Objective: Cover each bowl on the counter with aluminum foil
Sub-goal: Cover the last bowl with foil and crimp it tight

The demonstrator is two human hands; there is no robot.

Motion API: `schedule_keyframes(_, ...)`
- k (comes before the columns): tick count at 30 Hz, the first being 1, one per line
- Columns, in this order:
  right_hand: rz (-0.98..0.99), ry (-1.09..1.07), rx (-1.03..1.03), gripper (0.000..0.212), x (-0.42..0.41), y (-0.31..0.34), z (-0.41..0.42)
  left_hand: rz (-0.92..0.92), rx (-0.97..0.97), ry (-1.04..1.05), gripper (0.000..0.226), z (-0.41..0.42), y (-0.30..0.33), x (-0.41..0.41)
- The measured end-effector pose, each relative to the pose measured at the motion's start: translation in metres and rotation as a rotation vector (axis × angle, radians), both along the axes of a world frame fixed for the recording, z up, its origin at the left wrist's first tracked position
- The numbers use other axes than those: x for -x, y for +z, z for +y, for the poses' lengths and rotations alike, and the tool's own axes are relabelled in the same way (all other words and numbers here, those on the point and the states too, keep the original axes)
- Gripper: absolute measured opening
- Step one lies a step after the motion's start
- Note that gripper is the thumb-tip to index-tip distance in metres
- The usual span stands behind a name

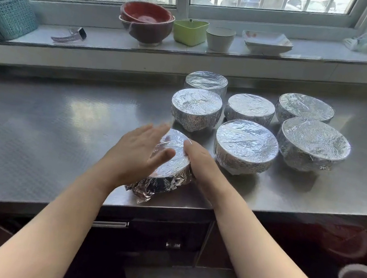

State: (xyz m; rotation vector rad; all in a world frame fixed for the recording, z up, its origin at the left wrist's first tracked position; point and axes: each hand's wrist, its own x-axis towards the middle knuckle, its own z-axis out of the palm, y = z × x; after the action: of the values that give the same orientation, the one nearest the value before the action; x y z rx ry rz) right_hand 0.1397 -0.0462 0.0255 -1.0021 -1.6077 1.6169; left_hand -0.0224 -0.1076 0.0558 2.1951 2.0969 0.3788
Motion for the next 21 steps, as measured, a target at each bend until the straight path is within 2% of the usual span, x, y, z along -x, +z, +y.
schedule_keyframes(2, 0.004, -0.006, -0.015, 0.049, 0.000, -0.001, 0.001, -0.003, -0.001, 0.002, 0.125, 0.002, -0.001, 0.002)
schedule_keyframes(4, 0.010, -0.011, -0.008, 0.037, -0.001, -0.005, 0.000, -0.001, -0.015, 0.012, 0.125, 0.001, 0.000, 0.001)
schedule_keyframes(5, 0.008, -0.015, -0.014, 0.042, 0.000, -0.006, -0.002, 0.001, -0.026, 0.014, 0.124, 0.000, 0.000, 0.000)
schedule_keyframes(7, -0.036, -0.053, -0.106, 0.068, -0.004, -0.002, -0.010, 0.004, -0.043, 0.013, 0.122, 0.000, 0.000, -0.001)
schedule_keyframes(12, 0.131, -0.387, -0.336, 0.049, -0.015, 0.012, -0.042, 0.006, -0.075, 0.036, 0.109, 0.001, -0.003, -0.004)
schedule_keyframes(15, 0.005, -0.350, -0.412, 0.054, -0.002, 0.006, -0.057, -0.007, -0.093, 0.070, 0.094, 0.003, -0.007, -0.010)
schedule_keyframes(18, -0.165, -0.300, -0.406, 0.058, 0.011, -0.004, -0.061, -0.014, -0.104, 0.091, 0.090, 0.002, -0.007, -0.014)
schedule_keyframes(21, -0.208, -0.307, -0.392, 0.056, 0.014, -0.004, -0.058, -0.021, -0.119, 0.097, 0.089, 0.002, -0.007, -0.013)
